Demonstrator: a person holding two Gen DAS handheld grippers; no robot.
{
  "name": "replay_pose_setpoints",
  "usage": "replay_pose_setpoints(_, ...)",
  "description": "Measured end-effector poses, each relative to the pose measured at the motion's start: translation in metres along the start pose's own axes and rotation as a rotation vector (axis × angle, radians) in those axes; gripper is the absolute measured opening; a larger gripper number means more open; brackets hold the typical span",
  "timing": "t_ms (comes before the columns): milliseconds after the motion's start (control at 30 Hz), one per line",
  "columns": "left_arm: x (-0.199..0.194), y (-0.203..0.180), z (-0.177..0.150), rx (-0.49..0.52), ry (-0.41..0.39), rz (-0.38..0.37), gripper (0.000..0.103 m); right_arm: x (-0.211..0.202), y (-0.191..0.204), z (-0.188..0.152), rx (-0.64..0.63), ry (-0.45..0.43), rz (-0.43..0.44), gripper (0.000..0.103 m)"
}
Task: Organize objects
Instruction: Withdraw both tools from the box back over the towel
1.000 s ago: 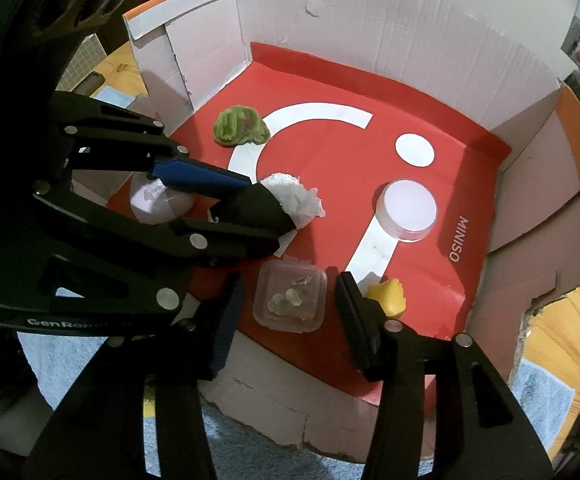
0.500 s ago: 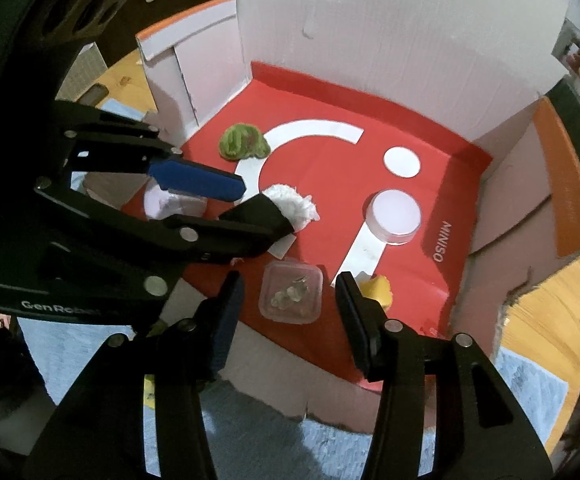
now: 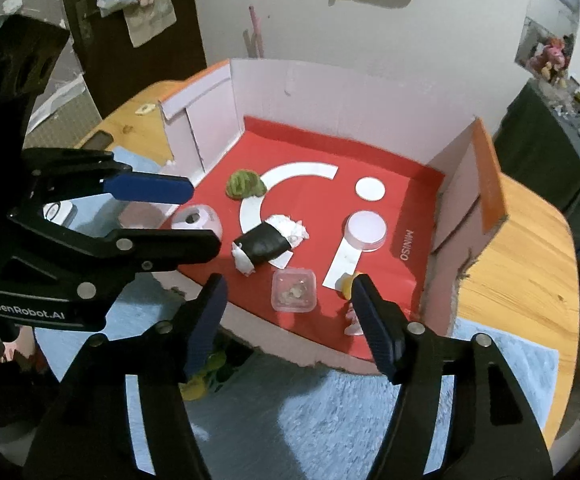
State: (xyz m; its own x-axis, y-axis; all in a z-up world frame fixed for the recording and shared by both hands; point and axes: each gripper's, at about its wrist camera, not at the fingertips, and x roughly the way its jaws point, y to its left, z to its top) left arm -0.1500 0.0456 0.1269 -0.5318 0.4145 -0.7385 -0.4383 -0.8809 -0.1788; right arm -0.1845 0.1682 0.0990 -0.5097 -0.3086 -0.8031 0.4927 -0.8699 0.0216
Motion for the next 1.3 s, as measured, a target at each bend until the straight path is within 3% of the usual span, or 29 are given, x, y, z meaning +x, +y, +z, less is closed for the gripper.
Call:
replay_pose_setpoints(133,-0.017,-0.004,-0.007,-0.002,-0.056,0.036,0.063,-0.019,0.006,-0.006,0.012,-0.050,-0.015,0.070)
replay_pose_setpoints(367,-0.049,-0.012,-0.029,-0.003,-0.168,0.124,0.080,-0.047,0.014,-0.025,0.044,-0.131,-0.053,0.080)
replay_pose_setpoints(767,-0.076,-0.023,-0.076,-0.049,-0.264,0.191,0.096,-0.070,0.031,-0.068,0.099,-0.234,-0.140,0.090)
replay_pose_setpoints(1067,-0.066,-0.022,-0.116,-0.099,-0.280,0.253,0.102,-0.061,0.034,-0.098,0.169,-0.259,-0.168,0.090)
replay_pose_setpoints(1300,-0.038,-0.016,-0.141,-0.147,-0.216,0.264,0.102,-0.047,0.034,-0.118,0.211,-0.263,-0.203,0.090)
